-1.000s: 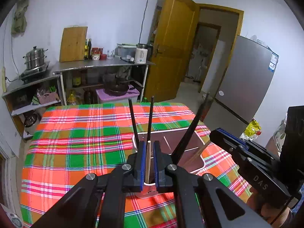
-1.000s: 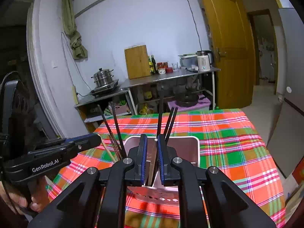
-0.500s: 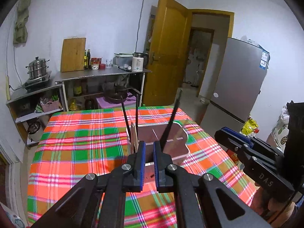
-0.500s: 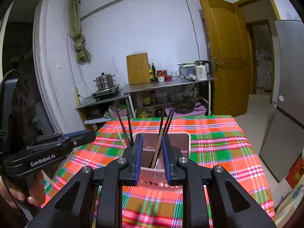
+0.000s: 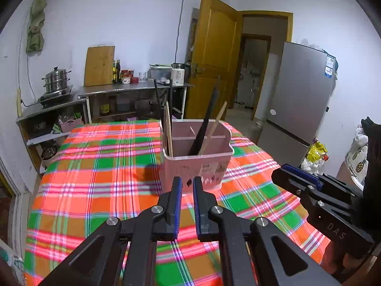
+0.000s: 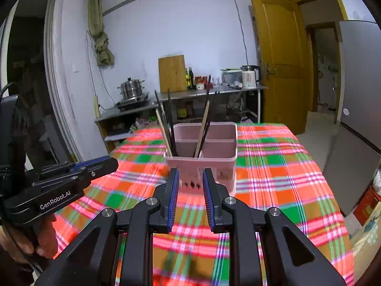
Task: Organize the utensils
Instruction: 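Withdraw both open tools up and away from the basket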
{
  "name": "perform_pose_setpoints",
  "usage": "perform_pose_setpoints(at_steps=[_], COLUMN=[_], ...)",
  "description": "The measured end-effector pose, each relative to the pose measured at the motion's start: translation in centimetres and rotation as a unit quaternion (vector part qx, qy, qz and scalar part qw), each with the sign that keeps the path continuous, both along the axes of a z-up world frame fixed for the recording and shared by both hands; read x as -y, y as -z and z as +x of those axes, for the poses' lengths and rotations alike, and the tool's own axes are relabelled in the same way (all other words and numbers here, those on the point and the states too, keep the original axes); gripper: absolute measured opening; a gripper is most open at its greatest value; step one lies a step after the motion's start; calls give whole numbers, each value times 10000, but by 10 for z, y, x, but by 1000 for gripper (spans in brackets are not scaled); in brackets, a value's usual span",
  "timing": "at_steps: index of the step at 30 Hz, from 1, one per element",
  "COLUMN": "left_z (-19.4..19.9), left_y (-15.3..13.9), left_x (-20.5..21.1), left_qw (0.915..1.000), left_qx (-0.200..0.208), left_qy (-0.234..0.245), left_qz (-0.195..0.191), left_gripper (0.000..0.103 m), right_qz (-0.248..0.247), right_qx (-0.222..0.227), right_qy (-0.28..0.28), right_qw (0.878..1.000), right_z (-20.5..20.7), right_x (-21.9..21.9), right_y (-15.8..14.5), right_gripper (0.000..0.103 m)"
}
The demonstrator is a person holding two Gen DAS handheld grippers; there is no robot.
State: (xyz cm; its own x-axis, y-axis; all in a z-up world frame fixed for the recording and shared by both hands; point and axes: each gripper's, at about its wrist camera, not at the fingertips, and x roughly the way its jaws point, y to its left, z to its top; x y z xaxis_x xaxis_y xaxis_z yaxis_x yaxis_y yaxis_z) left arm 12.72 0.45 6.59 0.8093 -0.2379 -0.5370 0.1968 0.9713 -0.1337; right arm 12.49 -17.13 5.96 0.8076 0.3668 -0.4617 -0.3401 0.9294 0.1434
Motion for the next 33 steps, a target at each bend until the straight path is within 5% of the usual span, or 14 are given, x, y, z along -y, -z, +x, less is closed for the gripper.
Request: perform_pose_setpoints(at_steps=[18, 33], left_z=[-47, -52], left_y=[59, 66], left_x=[9, 8], left_qw=[9998, 9998], left_qx=[-147, -44], left_qy=[-72, -184], left_qz=[138, 38], left_gripper=[8, 8], right_qz=[-268, -270], right_qx=[-281, -260], right_qy=[37, 165], right_qw=[9992, 9992], right_z=[-52, -61], right_x=[5, 9], right_y=[58, 64], right_gripper=[30, 31])
